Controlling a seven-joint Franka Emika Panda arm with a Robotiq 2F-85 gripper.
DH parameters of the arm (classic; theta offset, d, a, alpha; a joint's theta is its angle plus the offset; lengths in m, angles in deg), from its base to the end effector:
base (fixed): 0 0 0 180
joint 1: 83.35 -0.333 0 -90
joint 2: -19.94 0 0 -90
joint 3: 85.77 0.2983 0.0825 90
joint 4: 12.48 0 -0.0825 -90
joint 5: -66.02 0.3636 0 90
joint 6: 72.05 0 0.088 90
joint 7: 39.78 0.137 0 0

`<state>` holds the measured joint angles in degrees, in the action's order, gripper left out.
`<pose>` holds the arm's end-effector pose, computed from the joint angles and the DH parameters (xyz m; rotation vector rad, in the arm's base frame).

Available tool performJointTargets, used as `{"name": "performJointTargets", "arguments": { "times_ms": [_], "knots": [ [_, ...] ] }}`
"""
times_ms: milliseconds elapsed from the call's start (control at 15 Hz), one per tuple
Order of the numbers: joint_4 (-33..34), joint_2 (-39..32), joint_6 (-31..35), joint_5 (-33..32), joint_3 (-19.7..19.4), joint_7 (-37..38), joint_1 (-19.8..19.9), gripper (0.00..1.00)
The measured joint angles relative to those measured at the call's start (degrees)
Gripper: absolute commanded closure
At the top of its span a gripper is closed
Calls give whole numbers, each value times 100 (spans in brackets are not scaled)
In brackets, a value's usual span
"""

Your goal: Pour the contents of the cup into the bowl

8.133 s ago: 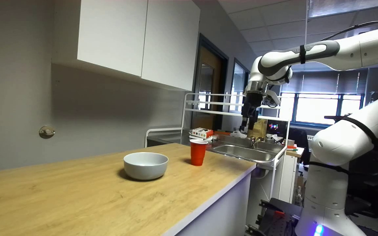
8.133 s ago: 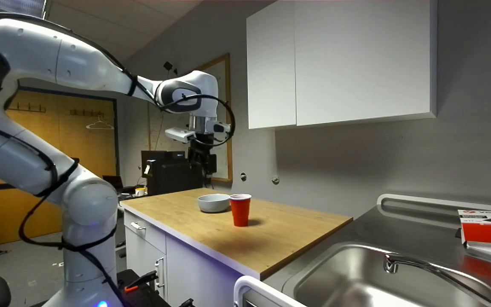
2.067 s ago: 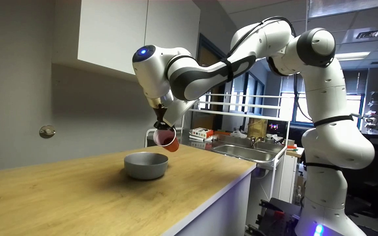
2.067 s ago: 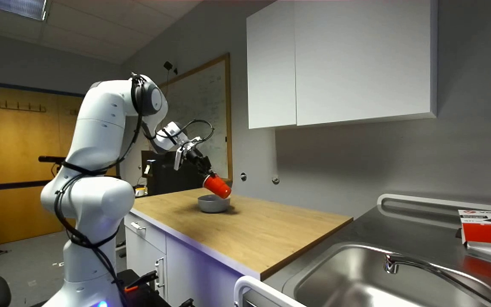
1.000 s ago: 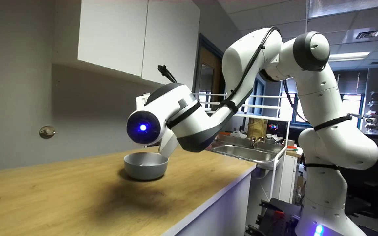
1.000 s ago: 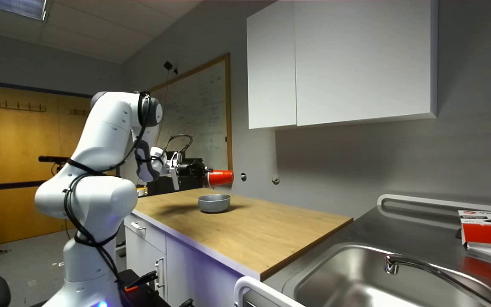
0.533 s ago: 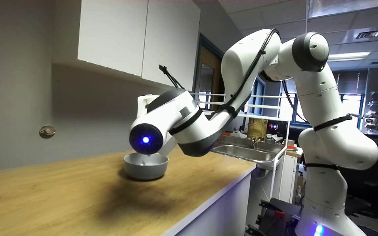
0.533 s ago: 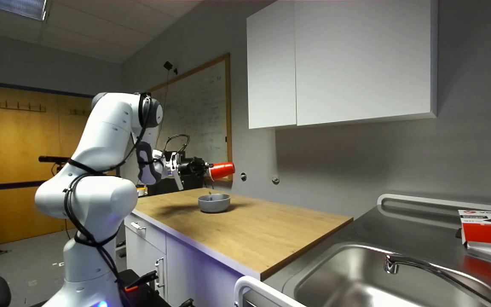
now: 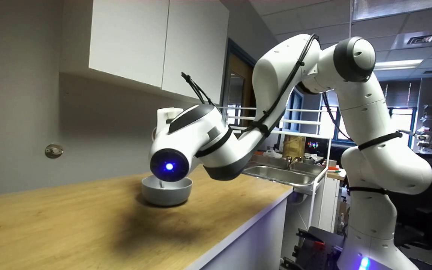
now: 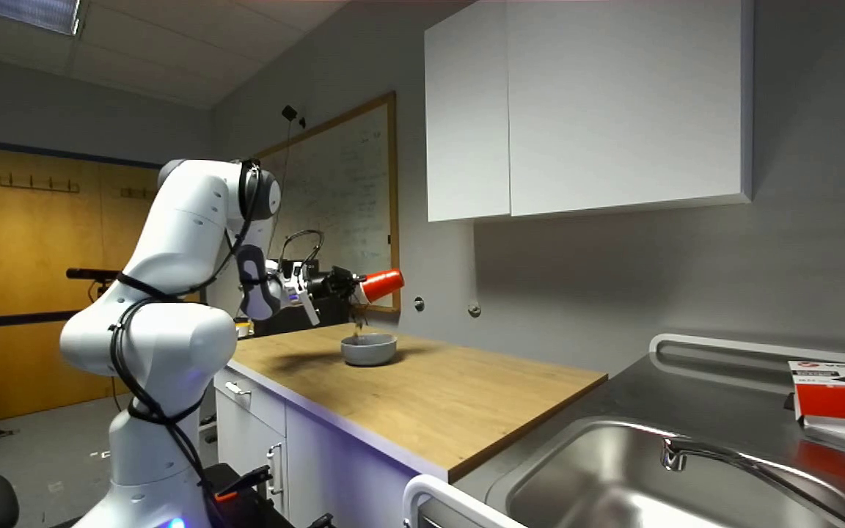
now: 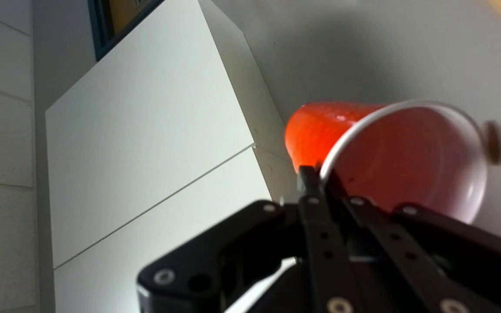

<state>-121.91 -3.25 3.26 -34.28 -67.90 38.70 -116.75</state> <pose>0.4887 0.3359 0.3667 1.4986 0.0945 1.2046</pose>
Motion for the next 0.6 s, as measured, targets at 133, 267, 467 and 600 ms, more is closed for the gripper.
{"name": "performJointTargets", "arguments": {
  "times_ms": [133,267,467,600],
  "knots": [
    [-19,-1,-8,-123,8,53,6,99],
    [-53,-1,-34,-289,13,112,12,99],
    [-91,-9,-117,-514,19,161,18,99],
    [-108,-18,-184,-646,23,174,20,99]
  ]
}}
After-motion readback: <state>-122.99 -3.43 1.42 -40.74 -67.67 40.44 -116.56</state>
